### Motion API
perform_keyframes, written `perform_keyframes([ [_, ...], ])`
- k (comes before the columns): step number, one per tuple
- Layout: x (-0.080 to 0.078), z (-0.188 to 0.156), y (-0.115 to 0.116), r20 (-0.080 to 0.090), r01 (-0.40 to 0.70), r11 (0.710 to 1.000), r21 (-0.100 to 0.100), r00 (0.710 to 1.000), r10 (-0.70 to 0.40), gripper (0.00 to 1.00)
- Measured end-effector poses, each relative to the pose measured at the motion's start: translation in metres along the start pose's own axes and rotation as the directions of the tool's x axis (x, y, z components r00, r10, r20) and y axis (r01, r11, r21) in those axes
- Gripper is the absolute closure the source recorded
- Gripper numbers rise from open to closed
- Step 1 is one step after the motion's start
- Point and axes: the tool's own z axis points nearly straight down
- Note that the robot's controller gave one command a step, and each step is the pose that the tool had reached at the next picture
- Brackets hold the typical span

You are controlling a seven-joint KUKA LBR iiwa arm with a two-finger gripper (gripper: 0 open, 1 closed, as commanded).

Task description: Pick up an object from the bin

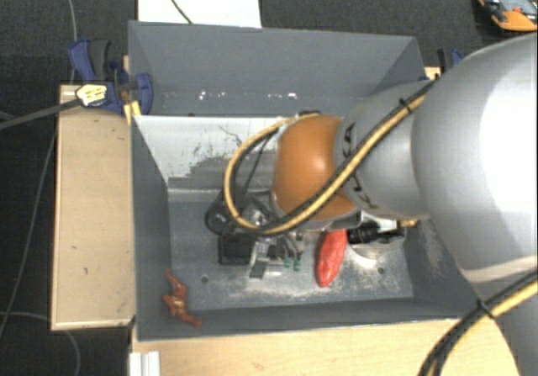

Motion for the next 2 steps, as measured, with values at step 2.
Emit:
perform_keyframes([
  [2,0.002,-0.031,-0.001,-0.008,-0.001,1.000,0.003,1.000,0.001,1.00],
])
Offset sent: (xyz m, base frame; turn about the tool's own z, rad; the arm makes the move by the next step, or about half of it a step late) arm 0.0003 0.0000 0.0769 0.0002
